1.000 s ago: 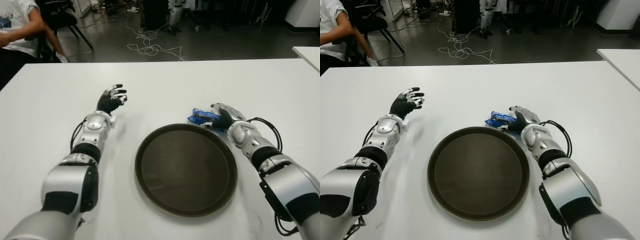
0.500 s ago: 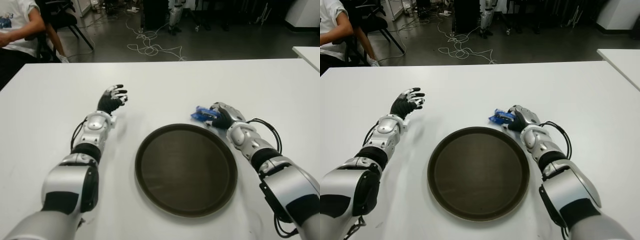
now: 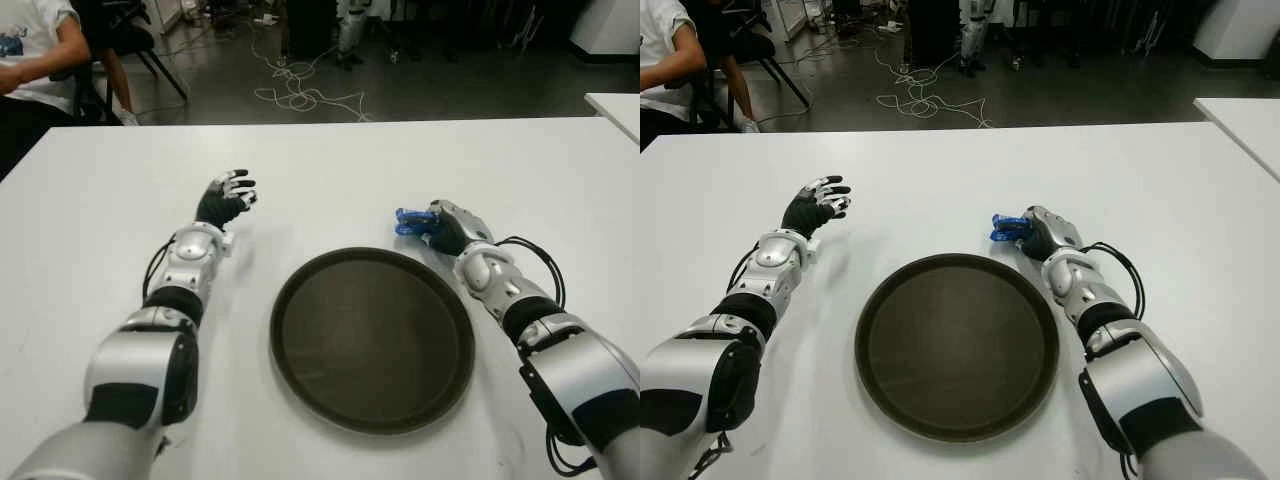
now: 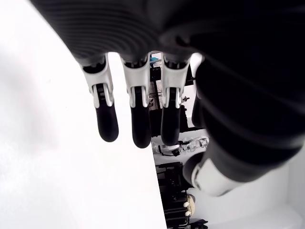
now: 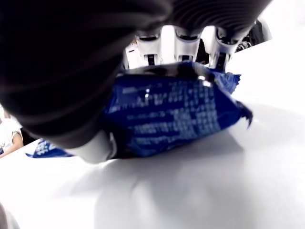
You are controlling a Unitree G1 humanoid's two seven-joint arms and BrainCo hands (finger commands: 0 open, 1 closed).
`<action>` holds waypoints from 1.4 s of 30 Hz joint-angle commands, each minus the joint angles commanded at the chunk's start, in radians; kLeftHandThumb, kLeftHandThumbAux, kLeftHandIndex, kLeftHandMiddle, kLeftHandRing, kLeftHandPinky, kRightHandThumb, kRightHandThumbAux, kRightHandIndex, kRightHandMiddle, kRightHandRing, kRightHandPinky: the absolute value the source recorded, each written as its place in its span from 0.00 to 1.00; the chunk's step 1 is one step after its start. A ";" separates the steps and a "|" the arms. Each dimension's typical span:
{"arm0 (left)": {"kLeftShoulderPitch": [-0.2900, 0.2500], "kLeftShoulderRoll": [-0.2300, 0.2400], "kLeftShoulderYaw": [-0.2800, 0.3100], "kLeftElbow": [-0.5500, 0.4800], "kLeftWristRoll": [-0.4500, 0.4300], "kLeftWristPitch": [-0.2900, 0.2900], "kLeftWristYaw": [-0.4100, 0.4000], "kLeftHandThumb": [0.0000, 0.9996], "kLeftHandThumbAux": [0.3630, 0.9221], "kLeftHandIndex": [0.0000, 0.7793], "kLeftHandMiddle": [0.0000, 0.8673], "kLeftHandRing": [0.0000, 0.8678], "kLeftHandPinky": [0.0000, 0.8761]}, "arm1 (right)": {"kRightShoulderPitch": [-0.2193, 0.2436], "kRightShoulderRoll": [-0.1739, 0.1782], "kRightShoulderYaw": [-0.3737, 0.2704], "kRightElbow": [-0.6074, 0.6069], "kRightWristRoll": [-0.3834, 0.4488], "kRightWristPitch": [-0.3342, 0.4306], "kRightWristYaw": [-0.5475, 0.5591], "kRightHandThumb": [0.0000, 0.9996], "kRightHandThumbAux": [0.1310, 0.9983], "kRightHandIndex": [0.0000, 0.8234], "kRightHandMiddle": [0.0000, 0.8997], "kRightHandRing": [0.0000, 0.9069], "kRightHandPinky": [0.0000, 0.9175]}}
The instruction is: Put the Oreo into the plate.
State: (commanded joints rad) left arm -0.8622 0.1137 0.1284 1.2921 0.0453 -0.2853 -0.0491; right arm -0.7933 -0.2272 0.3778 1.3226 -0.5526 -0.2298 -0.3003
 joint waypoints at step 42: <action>0.001 -0.002 -0.008 0.001 0.007 -0.005 0.011 0.16 0.74 0.27 0.29 0.28 0.29 | -0.008 -0.015 -0.063 -0.014 0.049 -0.048 -0.051 0.70 0.68 0.53 0.86 0.84 0.79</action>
State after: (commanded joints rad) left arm -0.8607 0.1113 0.1201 1.2935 0.0525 -0.2904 -0.0386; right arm -0.8014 -0.2423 0.3152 1.3086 -0.5034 -0.2775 -0.3510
